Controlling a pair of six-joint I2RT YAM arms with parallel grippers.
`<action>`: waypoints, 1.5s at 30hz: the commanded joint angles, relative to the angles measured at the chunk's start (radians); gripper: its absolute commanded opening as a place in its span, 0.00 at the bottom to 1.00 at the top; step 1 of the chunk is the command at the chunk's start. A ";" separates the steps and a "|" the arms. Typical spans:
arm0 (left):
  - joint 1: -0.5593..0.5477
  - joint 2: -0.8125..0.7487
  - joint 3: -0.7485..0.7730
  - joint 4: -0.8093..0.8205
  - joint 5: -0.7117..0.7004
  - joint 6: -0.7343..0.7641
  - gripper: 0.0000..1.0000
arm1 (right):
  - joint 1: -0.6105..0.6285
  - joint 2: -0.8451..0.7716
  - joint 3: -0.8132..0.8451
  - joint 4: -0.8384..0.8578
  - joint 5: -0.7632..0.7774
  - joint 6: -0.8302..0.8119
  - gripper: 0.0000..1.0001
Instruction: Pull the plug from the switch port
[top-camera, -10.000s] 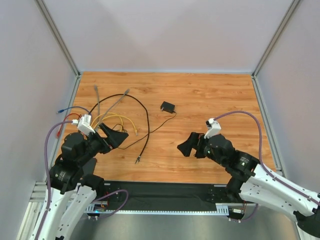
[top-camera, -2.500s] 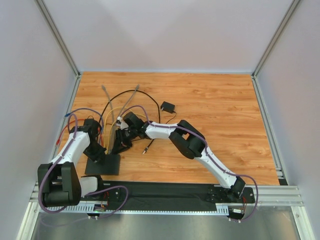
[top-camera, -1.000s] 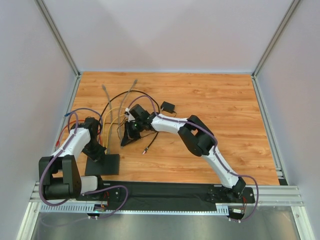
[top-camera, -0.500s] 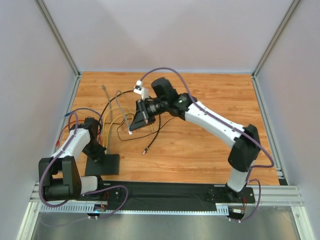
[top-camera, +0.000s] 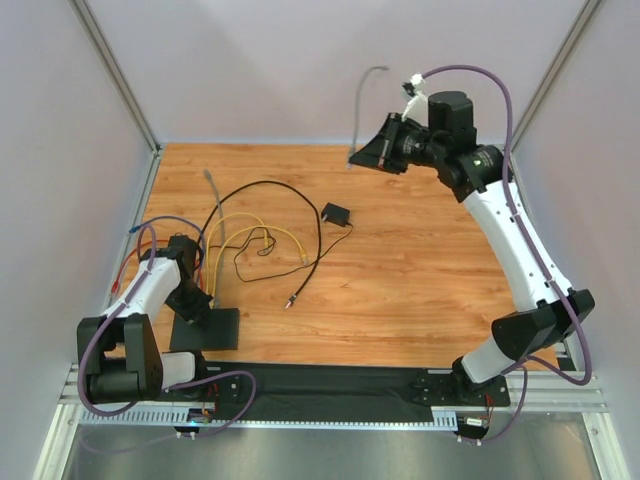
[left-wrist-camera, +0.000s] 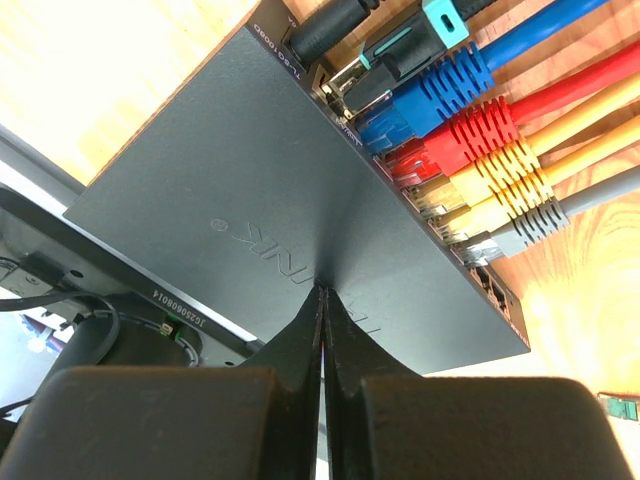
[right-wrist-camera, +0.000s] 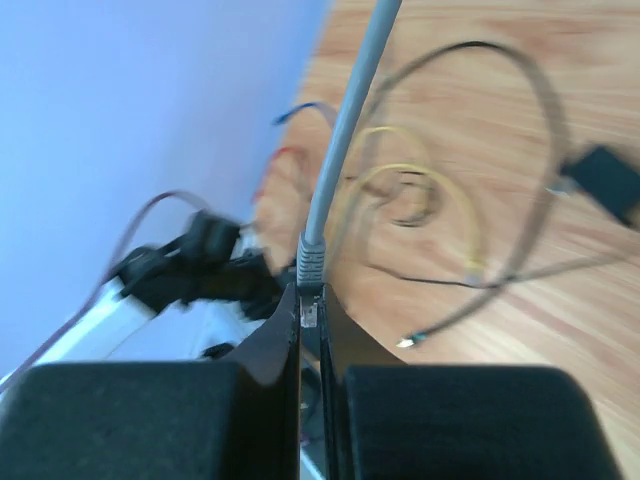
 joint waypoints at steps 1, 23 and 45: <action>-0.003 0.003 -0.069 0.091 0.081 -0.009 0.00 | -0.102 0.011 -0.016 -0.320 0.214 -0.189 0.00; -0.001 -0.077 -0.044 0.070 0.107 -0.002 0.00 | -0.248 0.061 -0.775 -0.265 0.681 -0.315 0.52; 0.036 -0.117 0.036 -0.002 -0.032 -0.038 0.00 | 0.500 0.582 0.007 0.169 0.033 -0.191 0.49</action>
